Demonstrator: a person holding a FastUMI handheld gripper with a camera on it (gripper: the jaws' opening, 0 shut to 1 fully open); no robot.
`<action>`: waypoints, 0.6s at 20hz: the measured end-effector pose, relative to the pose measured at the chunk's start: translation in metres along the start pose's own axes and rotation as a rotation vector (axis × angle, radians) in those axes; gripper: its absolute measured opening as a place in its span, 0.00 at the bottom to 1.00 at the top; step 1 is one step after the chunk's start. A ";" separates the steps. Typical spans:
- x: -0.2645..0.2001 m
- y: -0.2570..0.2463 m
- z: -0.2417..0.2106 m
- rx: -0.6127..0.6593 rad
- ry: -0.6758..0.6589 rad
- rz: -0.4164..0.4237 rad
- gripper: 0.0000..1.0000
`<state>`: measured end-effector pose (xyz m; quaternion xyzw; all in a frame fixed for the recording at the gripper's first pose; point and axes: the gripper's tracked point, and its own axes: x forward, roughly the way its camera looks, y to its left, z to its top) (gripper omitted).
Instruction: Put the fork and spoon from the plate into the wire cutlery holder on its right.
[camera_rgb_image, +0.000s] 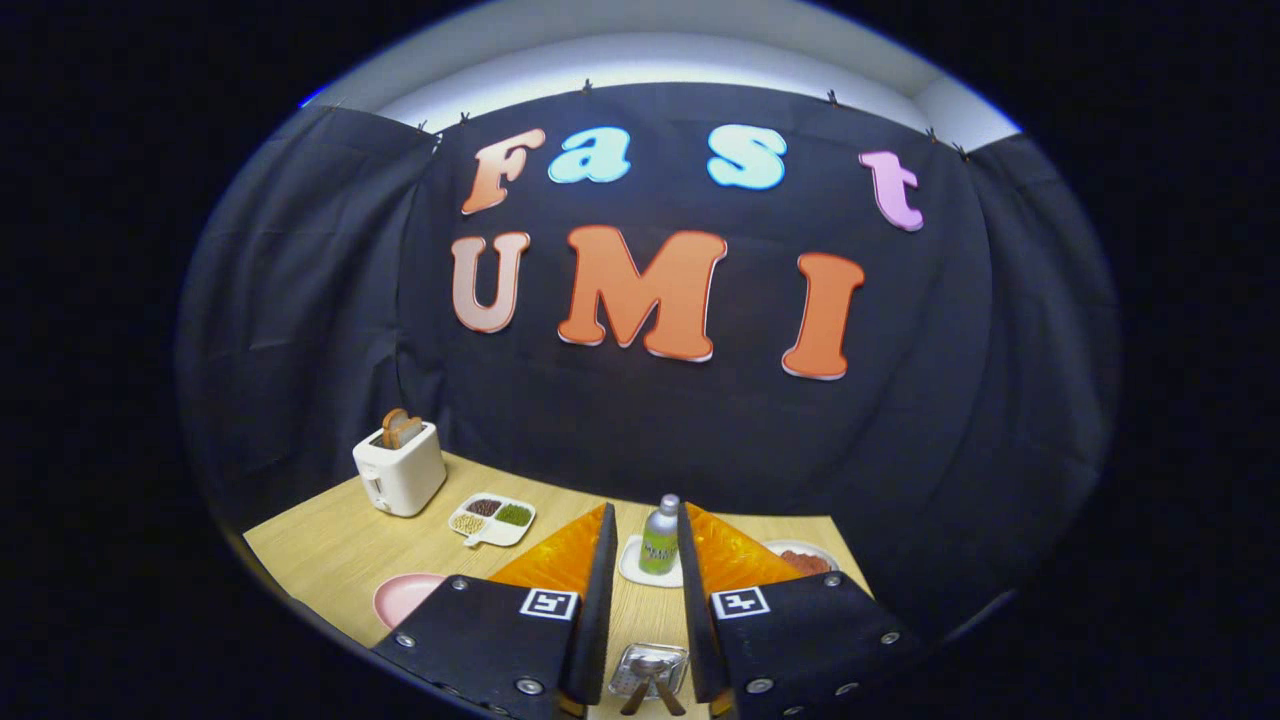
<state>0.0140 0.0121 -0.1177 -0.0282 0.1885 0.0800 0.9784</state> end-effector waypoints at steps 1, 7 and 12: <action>-0.002 -0.001 0.009 -0.004 -0.020 -0.013 0.42; -0.015 0.000 0.045 0.020 -0.121 -0.041 0.47; -0.025 -0.002 0.078 0.043 -0.217 -0.068 0.48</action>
